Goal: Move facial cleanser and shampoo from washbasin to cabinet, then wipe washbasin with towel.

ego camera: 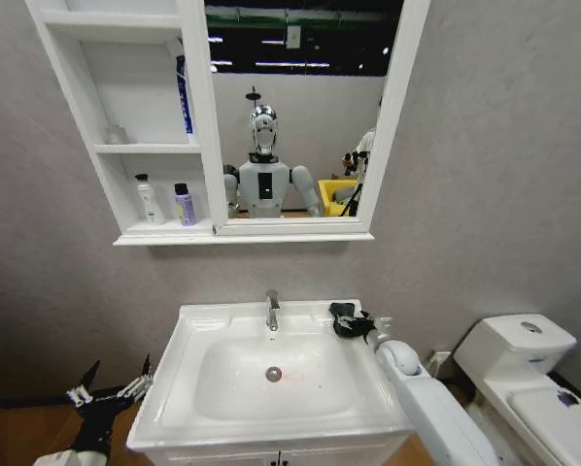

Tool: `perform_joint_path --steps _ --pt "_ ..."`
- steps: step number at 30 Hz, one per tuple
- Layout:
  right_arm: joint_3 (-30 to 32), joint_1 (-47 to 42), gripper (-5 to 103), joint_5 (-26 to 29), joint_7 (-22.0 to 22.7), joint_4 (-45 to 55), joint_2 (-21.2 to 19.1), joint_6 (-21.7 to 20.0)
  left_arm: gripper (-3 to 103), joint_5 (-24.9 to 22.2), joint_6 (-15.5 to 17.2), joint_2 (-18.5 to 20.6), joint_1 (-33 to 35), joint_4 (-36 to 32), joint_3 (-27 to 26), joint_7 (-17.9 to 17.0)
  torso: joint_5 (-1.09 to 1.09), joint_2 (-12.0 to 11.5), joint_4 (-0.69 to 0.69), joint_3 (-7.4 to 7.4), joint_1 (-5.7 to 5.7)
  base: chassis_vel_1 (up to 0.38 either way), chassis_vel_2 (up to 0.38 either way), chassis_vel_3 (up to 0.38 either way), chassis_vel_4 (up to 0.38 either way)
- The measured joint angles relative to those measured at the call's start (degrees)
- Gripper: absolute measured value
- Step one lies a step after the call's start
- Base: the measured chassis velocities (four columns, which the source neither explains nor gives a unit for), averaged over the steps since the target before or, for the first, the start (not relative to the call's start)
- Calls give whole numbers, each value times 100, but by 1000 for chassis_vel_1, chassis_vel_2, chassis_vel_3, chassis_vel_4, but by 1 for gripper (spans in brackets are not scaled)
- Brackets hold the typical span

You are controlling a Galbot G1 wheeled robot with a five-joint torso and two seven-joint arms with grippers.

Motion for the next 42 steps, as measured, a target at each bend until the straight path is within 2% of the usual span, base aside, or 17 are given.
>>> perform_joint_path --steps 8,11,13,18,19,22,23,29,31,33,34,36,37,38,39,40,42 --pt "-153 342 103 -49 40 -448 154 -71 100 0 1 0 0 0 0 0 0 0 1 0 0 0 0 0 0" --pt "-198 416 90 -108 76 -600 278 -73 100 0 1 0 0 0 0 0 0 0 -1 0 0 0 0 0 0" --pt "-202 432 90 -121 92 -644 323 -73 100 0 1 0 0 0 0 0 1 0 1 0 0 0 0 0 0" --pt "-204 460 69 -182 170 -751 421 -68 100 0 1 0 0 0 0 0 0 0 0 0 0 0 0 0 0" --pt "-204 460 69 -182 170 -751 421 -68 100 0 1 0 0 0 0 0 0 0 0 0 0 0 0 0 0" --pt "-201 460 52 -187 237 -752 434 -61 100 0 1 0 0 0 0 0 0 0 0 0 0 0 0 0 0" --pt "-201 460 52 -187 237 -752 434 -61 100 0 1 0 0 0 0 0 0 0 0 0 0 0 0 0 0" --pt "-204 417 25 -83 400 -624 369 -95 100 0 1 0 0 0 0 0 1 0 1 0 0 0 0 0 0" --pt "-221 392 25 51 474 -527 339 -151 100 0 1 0 0 0 0 0 1 0 1 0 0 0 0 0 0" --pt "-302 271 14 693 886 -10 238 -402 100 0 1 0 0 0 0 0 1 0 0 0 0 0 0 0 0" --pt "-302 271 14 693 886 -10 238 -402 100 0 1 0 0 0 0 0 1 0 0 0 0 0 0 0 0" --pt "-410 94 9 1418 1482 682 118 -724 100 0 1 0 0 0 0 0 1 0 1 0 0 0 0 0 0" --pt "-510 -43 9 1838 1989 1204 64 -938 100 0 1 0 0 0 0 0 0 0 -1 -1 0 0 0 0 0" --pt "-510 -43 9 1838 1989 1204 64 -938 100 0 1 0 0 0 0 0 0 0 -1 -1 0 0 0 0 0" --pt "-647 -221 9 2198 2576 1759 49 -1160 100 0 1 0 0 0 1 1 -1 0 1 -1 0 0 0 0 0" --pt "-647 -221 9 2198 2576 1759 49 -1160 100 0 1 0 0 0 1 1 -1 0 1 -1 0 0 0 0 0" --pt "-827 -545 9 2579 3352 2403 116 -1557 100 0 1 0 0 0 1 1 0 0 2 -1 0 0 0 0 0"
